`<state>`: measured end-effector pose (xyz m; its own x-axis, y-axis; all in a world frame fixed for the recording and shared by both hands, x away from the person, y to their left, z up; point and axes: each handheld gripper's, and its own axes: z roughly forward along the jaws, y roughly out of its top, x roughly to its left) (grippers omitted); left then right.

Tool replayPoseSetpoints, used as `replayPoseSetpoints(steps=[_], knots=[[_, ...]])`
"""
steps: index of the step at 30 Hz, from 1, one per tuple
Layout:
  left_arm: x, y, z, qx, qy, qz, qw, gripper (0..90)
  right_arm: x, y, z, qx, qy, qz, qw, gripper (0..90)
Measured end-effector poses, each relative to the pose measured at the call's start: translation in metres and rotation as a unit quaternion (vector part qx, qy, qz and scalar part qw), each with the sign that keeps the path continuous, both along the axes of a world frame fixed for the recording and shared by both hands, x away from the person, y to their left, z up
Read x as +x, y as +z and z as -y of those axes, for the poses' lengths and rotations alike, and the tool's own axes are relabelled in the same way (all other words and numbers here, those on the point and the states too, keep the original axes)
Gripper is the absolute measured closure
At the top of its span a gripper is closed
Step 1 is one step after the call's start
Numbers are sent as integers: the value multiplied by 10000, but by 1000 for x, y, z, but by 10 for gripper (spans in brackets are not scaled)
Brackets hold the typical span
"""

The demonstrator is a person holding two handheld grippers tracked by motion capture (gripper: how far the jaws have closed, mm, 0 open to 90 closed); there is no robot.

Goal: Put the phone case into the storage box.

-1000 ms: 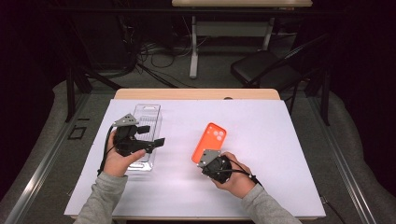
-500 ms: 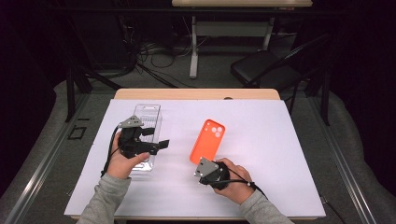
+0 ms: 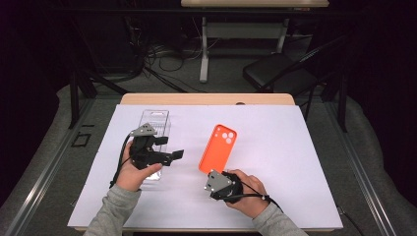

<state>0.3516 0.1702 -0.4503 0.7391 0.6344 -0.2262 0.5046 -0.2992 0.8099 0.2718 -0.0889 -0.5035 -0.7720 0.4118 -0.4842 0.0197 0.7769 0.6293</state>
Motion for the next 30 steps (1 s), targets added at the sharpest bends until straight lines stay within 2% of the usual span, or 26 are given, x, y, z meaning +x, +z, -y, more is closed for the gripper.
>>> replayPoseSetpoints(steps=[6, 11, 14, 25, 28, 30], knots=[[-2, 2, 4, -79, -20, 26, 10000, 160, -2, 1, -1, -37, 31, 52, 10000, 898], [1, 2, 8, -109, -70, -63, 9999, 166, -4, 0, -3, -71, 37, 72, 9999, 898], [3, 2, 12, -158, -89, -110, 9998, 218, -4, 0, -4, -90, 52, 82, 9999, 898], [13, 6, 32, -243, -149, -289, 9992, 291, -5, -1, -5, -62, 68, 125, 9999, 898], [15, 7, 36, -250, -197, -313, 9990, 323, -5, 0, -5, -124, 98, 160, 9997, 898], [16, 7, 38, -258, -232, -368, 9987, 342, -6, -1, -6, -72, 58, 134, 9999, 898]])
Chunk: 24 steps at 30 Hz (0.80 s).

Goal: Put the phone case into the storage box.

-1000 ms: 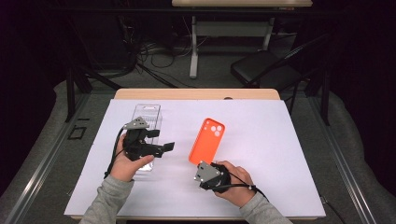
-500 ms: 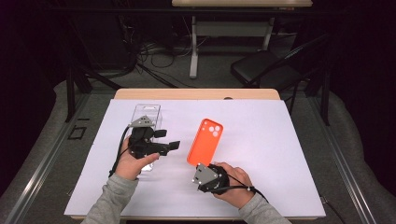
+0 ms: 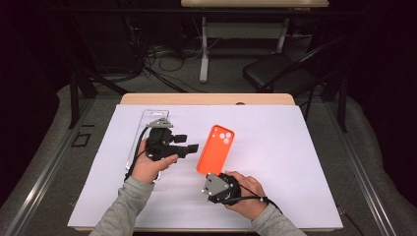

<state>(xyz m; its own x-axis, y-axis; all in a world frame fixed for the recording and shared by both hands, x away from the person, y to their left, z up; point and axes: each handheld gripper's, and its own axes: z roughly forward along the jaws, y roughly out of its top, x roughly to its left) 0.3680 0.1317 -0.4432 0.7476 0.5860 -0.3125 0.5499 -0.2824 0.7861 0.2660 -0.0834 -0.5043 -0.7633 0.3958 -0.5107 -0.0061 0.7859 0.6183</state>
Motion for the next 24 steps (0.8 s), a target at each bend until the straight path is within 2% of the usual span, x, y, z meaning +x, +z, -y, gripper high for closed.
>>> replayPoseSetpoints(steps=[2, 8, 11, 15, 24], knots=[[2, 0, 2, -24, -2, -27, 10000, 350, 0, 1, 0, -61, 31, 37, 10000, 898], [7, 0, 2, -268, -23, -353, 9990, 410, 1, -1, -1, -40, 91, 54, 9999, 898], [9, 0, 3, -286, -10, -469, 9985, 411, 0, -1, -1, 0, 84, 42, 10000, 898], [11, 0, 4, -442, -83, -705, 9965, 465, -1, -1, -2, 10, 27, 12, 10000, 898], [16, -3, 11, -433, -167, -907, 9948, 533, -1, -1, -2, 1, 62, 29, 10000, 898]])
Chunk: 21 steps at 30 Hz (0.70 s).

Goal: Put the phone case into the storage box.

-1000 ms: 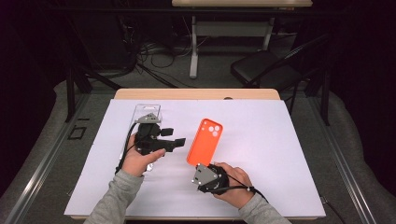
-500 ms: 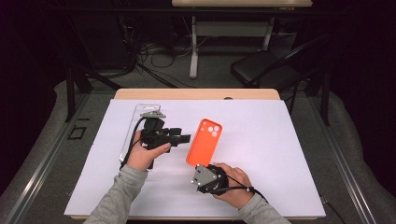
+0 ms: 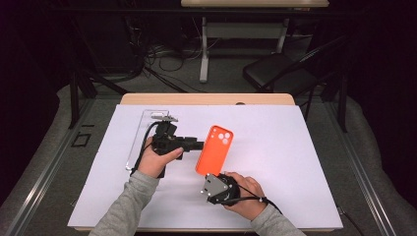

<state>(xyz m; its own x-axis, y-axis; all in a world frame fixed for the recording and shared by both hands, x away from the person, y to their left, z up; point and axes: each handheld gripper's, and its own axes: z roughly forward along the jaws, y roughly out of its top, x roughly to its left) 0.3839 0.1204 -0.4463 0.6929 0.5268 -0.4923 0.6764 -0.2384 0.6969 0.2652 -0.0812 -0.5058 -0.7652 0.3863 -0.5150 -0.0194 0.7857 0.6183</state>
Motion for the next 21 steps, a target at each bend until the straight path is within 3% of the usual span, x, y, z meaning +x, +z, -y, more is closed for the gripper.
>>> replayPoseSetpoints(steps=[21], knots=[[7, -10, 17, 176, -175, -243, 9994, 674, 0, 0, -1, -88, 52, 51, 9999, 898]])
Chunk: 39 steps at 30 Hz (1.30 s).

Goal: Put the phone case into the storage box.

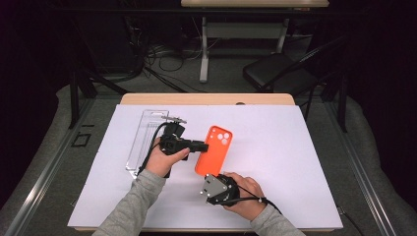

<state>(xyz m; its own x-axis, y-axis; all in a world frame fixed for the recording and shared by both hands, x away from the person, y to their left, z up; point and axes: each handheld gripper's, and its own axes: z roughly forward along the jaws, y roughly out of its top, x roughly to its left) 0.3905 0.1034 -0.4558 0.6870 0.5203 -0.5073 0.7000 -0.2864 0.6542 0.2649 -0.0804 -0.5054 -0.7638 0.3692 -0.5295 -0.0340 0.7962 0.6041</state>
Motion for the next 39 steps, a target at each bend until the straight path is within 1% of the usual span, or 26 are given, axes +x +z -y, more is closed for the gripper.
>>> replayPoseSetpoints(steps=[1, 3, 10, 13, 14, 25, 35, 36, 37, 39], knots=[[0, 0, 1, -6, 10, -4, 10000, 679, 0, 0, 0, 33, 4, 7, 10000, 898], [1, -1, 2, 1, 10, -8, 10000, 689, 0, 0, 0, 4, -1, 1, 10000, 898], [2, -4, 7, 55, -35, -112, 9999, 710, 0, 0, -1, 42, 22, 5, 10000, 898], [2, -5, 8, 16, -40, -291, 9996, 715, -1, -1, -1, 53, 16, 1, 10000, 898], [3, -5, 9, 30, -39, -285, 9996, 720, -1, 0, -1, 23, 13, -7, 10000, 898], [3, -6, 10, 95, 31, -301, 9995, 780, -2, -1, -3, 54, 55, 17, 10000, 897], [4, -6, 10, 49, 17, -331, 9994, 794, -2, -1, -3, 27, 59, 5, 10000, 897], [3, -6, 10, 42, 26, -342, 9994, 796, -2, -1, -3, 57, 61, 13, 10000, 897], [3, -6, 10, 35, 50, -378, 9993, 799, -2, -1, -3, 33, 58, 6, 10000, 897], [4, -6, 10, 41, 50, -380, 9993, 800, -2, -1, -3, 53, 67, 14, 10000, 897]])
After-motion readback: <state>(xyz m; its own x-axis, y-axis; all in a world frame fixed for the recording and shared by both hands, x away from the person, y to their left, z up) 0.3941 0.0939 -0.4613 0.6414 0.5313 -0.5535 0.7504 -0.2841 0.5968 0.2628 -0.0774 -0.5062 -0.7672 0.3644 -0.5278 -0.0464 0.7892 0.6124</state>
